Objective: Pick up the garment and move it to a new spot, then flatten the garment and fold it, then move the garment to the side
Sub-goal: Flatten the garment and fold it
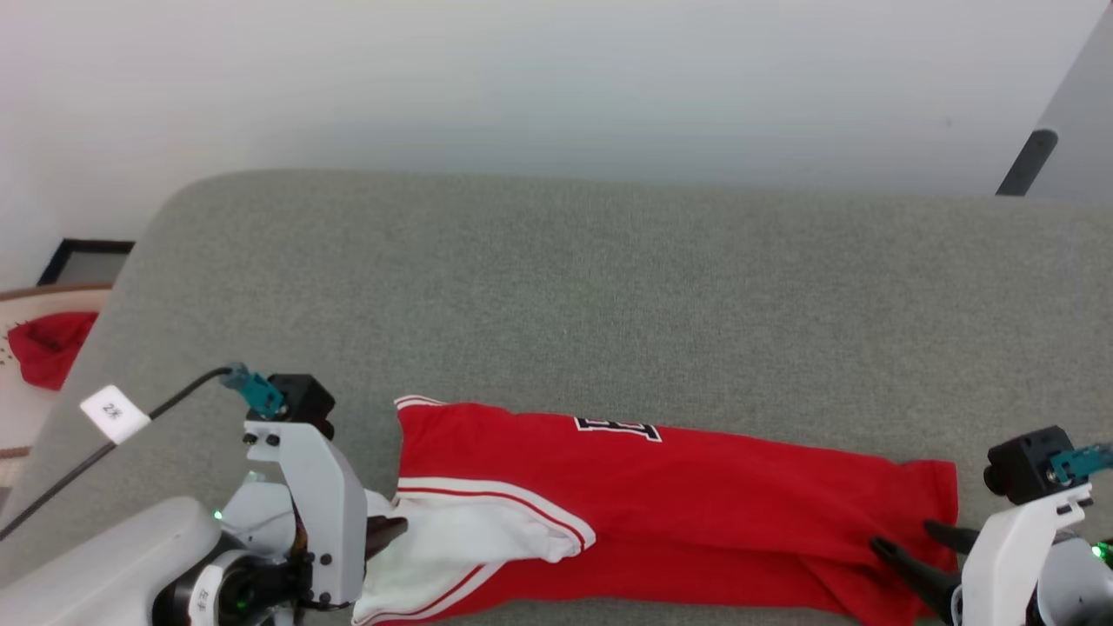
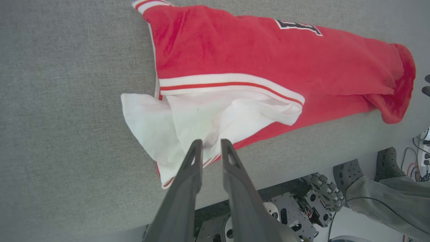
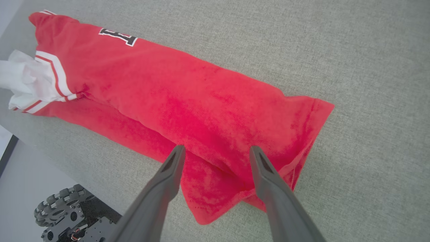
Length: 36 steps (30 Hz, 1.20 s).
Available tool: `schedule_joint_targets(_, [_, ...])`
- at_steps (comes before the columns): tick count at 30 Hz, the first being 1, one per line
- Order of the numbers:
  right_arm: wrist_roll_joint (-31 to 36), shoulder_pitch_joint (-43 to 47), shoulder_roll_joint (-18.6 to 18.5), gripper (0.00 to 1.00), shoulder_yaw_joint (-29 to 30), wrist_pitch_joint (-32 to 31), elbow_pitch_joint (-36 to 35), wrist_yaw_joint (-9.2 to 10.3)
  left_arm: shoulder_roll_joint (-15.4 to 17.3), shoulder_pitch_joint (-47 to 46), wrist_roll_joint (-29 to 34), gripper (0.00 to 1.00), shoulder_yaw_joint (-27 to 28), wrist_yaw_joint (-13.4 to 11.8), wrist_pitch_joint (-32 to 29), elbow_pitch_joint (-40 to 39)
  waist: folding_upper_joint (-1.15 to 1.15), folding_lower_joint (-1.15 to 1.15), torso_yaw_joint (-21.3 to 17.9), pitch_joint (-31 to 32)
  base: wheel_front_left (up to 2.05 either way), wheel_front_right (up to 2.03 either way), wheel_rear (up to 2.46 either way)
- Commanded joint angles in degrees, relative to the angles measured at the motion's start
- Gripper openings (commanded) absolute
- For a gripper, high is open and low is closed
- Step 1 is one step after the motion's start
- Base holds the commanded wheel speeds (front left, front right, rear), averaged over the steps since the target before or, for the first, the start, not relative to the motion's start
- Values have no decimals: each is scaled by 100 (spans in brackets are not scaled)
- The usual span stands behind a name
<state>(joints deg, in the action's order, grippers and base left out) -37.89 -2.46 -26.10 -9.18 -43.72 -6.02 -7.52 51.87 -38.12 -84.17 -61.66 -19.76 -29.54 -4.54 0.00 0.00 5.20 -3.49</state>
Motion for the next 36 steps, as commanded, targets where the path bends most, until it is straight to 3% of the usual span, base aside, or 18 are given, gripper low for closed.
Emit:
schedule_joint_targets(1, [21, 126, 29, 100, 45, -20, -33, 6, 29, 33, -43, 48, 24, -40, 12, -40, 0, 0, 18, 106, 0, 0, 0])
schedule_joint_targets(4, [36, 185, 70, 100, 108, -75, -116, 6, 107, 111, -47, 52, 48, -86, 65, -155, 0, 0, 31, 215, 0, 0, 0])
schedule_joint_targets(6, [24, 260, 104, 100, 165, -110, -172, 6, 139, 145, -9, 64, 85, -82, 174, -235, 0, 0, 44, 281, 0, 0, 0])
schedule_joint_targets(8, [26, 326, 145, 100, 239, -94, -248, 5, 197, 216, 7, 69, 111, -115, 286, -291, 0, 0, 44, 344, 0, 0, 0])
schedule_joint_targets(13, [148, 452, 249, 100, 426, 115, -382, 6, 284, 389, 198, 99, 257, 8, 910, -421, 0, 0, 50, 438, 0, 0, 0])
schedule_joint_targets(24, [310, 642, 405, 100, 727, 1070, -260, 5, 314, 1113, 575, 100, 675, 363, 2900, -398, 0, 0, 91, 589, 0, 0, 0])
schedule_joint_targets(30, [262, 830, 465, 100, 886, 1337, -90, 5, 407, 1587, 809, 100, 928, 422, 4055, -271, 0, 0, 139, 650, 0, 0, 0])
schedule_joint_targets(36, [298, 989, 511, 100, 1127, 1459, 24, 5, 278, 2137, 1056, 100, 1438, 443, 4462, -75, 0, 0, 187, 684, 0, 0, 0])
